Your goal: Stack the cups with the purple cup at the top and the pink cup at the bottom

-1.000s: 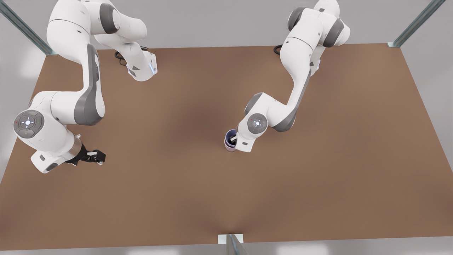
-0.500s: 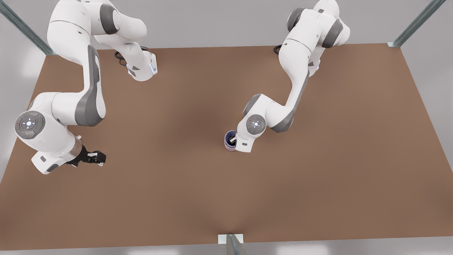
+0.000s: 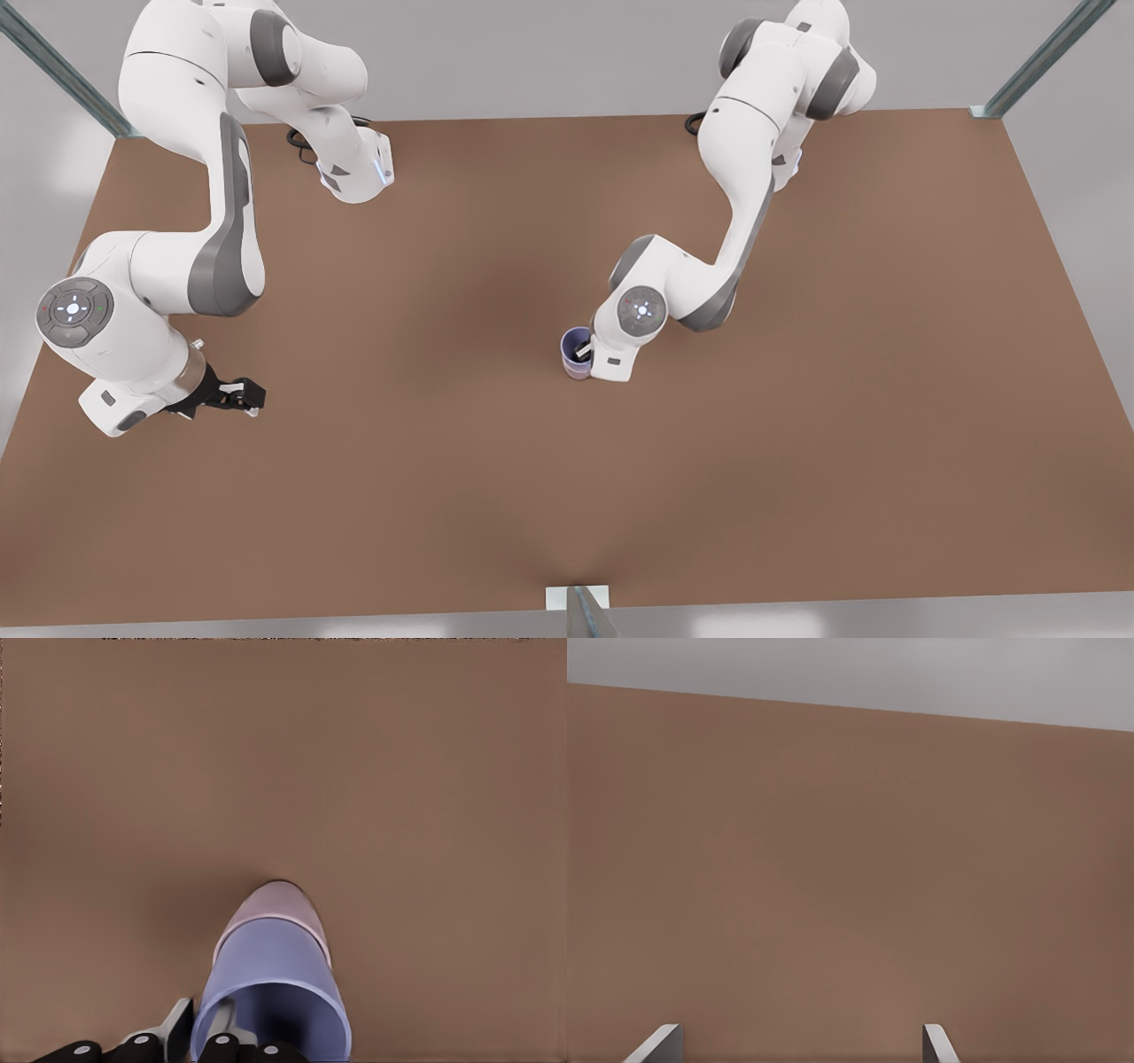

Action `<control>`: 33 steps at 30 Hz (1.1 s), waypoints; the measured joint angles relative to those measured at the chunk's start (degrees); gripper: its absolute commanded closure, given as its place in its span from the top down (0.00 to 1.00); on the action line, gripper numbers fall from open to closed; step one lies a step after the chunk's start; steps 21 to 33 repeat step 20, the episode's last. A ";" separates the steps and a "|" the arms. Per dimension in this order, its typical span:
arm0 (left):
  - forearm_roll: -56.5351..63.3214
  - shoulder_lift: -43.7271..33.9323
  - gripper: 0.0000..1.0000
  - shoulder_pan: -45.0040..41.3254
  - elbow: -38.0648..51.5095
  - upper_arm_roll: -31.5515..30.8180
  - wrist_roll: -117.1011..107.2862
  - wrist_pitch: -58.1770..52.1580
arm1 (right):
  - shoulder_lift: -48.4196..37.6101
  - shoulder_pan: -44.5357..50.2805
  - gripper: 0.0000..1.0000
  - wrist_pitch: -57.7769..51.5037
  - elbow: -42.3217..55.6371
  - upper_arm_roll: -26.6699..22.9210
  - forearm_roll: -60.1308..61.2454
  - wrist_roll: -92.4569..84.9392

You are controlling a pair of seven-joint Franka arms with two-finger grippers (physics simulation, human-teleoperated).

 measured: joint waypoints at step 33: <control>14.29 -27.55 1.00 26.76 -9.07 6.17 31.55 -17.73 | 0.00 0.03 1.00 0.12 0.04 0.06 0.08 -0.07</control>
